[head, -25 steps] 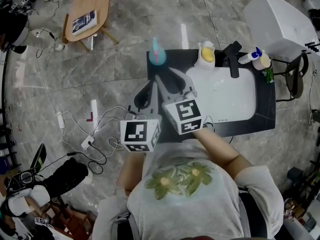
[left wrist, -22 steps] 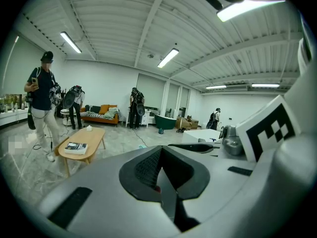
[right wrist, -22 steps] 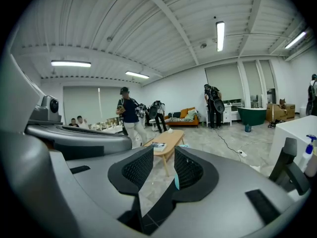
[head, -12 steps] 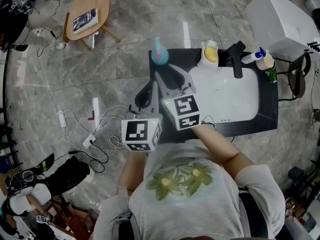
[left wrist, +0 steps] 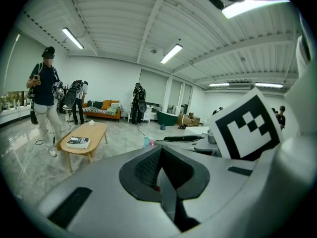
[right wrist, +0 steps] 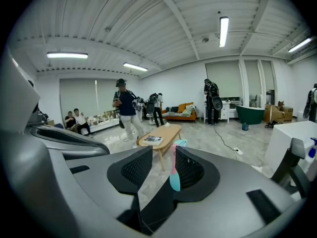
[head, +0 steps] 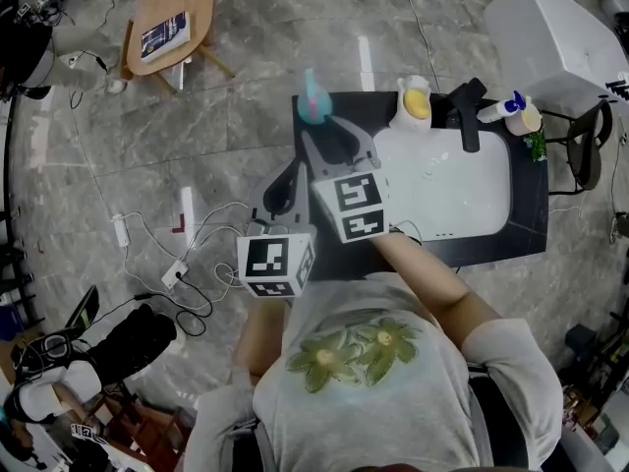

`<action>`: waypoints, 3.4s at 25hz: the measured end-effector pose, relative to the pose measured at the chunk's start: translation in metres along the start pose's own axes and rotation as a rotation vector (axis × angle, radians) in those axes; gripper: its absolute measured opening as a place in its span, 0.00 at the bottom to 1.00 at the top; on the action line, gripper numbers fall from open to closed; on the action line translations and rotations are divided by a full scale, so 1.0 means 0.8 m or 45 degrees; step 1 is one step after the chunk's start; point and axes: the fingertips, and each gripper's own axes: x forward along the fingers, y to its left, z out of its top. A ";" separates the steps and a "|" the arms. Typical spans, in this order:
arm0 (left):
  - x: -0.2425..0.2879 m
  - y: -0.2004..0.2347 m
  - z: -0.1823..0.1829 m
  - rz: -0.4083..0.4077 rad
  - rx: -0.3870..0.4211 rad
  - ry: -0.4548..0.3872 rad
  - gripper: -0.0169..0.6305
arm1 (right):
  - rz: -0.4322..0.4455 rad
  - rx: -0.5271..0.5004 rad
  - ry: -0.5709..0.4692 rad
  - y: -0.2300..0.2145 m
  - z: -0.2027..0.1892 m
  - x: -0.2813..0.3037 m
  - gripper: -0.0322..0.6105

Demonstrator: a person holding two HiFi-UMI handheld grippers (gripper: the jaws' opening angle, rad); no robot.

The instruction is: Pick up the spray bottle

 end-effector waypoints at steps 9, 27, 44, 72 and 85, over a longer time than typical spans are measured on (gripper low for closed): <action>0.006 0.007 -0.010 0.005 -0.020 0.021 0.04 | 0.001 0.026 0.033 -0.009 -0.005 0.017 0.24; 0.018 0.024 -0.015 0.015 -0.061 0.044 0.04 | -0.026 0.037 0.072 -0.024 -0.011 0.056 0.24; 0.028 0.017 -0.020 -0.009 -0.046 0.069 0.04 | -0.063 -0.010 0.107 -0.037 -0.021 0.080 0.24; 0.016 0.014 -0.015 -0.005 -0.015 0.070 0.04 | -0.100 -0.105 0.110 -0.054 -0.023 0.088 0.17; 0.012 0.002 -0.003 -0.017 0.015 0.047 0.04 | -0.057 -0.054 0.114 -0.058 -0.018 0.074 0.16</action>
